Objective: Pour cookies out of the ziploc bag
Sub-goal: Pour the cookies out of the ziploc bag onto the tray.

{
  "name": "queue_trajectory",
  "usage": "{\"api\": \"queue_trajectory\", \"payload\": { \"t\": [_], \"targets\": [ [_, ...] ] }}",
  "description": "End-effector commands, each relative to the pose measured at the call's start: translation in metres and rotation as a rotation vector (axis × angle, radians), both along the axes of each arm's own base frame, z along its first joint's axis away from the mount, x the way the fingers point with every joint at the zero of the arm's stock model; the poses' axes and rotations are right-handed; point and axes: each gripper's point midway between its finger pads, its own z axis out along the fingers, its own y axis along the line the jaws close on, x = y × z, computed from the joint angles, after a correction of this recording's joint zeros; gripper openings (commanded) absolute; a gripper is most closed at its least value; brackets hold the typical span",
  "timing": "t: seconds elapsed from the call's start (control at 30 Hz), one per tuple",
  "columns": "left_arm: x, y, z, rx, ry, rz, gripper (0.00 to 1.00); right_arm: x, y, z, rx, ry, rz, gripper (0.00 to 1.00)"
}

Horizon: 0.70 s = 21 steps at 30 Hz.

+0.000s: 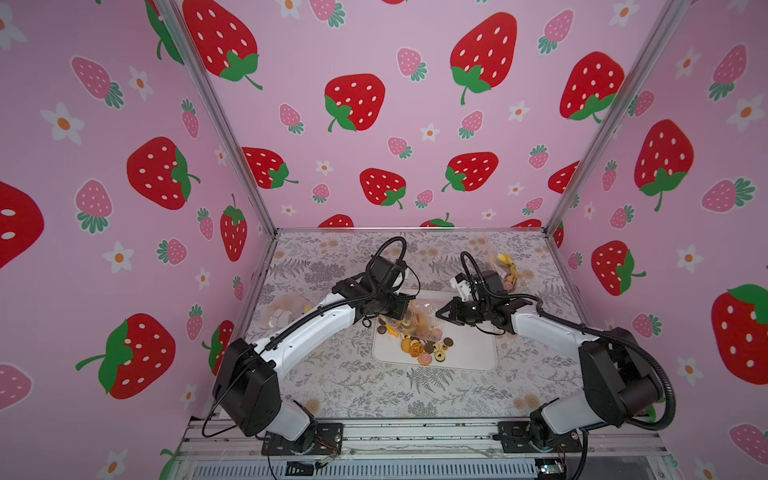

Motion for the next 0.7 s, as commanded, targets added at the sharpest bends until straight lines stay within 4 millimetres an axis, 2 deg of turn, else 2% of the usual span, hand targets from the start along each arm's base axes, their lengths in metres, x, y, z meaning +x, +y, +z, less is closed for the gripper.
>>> {"api": "queue_trajectory", "payload": {
  "t": [0.0, 0.23, 0.5, 0.67],
  "targets": [
    [0.005, -0.012, 0.044, -0.039, -0.099, -0.022, 0.0, 0.001, -0.007, -0.007, -0.037, -0.002, -0.013, 0.0],
    [0.002, -0.015, 0.07, -0.048, -0.129, -0.036, 0.0, 0.001, -0.012, -0.013, -0.054, 0.01, -0.034, 0.0],
    [0.003, -0.024, 0.059, -0.039, -0.102, -0.057, 0.0, 0.001, -0.016, -0.014, -0.063, 0.009, -0.05, 0.0],
    [0.004, -0.03, 0.065, -0.053, -0.115, -0.065, 0.0, 0.002, -0.026, -0.014, -0.072, 0.008, -0.079, 0.0]
  ]
}}
